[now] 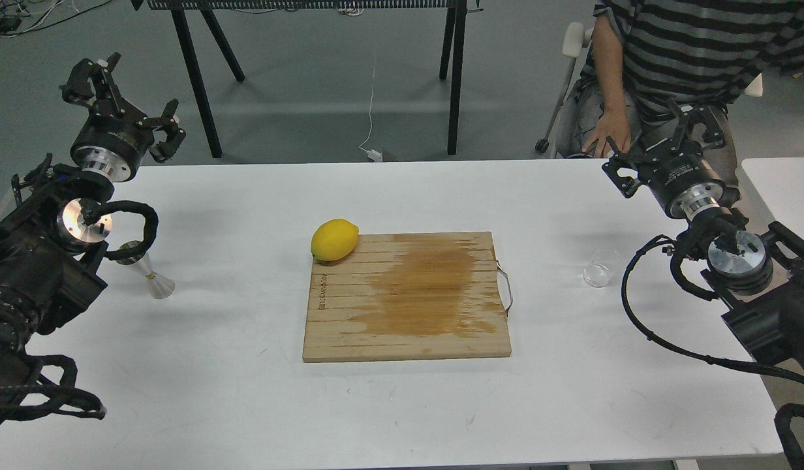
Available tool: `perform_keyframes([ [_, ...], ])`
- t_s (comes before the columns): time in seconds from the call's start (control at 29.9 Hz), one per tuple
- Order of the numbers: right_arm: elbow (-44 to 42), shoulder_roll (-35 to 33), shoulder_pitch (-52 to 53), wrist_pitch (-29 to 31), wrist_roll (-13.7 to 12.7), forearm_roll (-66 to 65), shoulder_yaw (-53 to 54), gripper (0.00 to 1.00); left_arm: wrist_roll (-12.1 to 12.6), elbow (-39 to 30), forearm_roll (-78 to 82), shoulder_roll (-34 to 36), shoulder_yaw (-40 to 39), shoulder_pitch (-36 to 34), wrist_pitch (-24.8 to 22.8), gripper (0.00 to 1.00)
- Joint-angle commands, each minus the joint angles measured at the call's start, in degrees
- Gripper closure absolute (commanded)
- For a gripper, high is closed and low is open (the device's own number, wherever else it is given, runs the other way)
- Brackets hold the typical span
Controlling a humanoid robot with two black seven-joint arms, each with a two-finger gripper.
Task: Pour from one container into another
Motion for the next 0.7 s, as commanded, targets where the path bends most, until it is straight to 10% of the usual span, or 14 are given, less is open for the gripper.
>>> perform_keyframes([
  [0.0, 0.1, 0.1, -0.1, -0.1, 0.0, 0.0, 0.1, 0.01, 0.1, -0.1, 0.0, -0.2, 0.0, -0.2, 0.0, 0.0],
  [0.67, 0.0, -0.1, -0.1, 0.5, 0.8, 0.0, 0.2, 0.01, 0.3, -0.2, 0.4, 3.1, 1.2, -0.5, 0.0, 0.0],
])
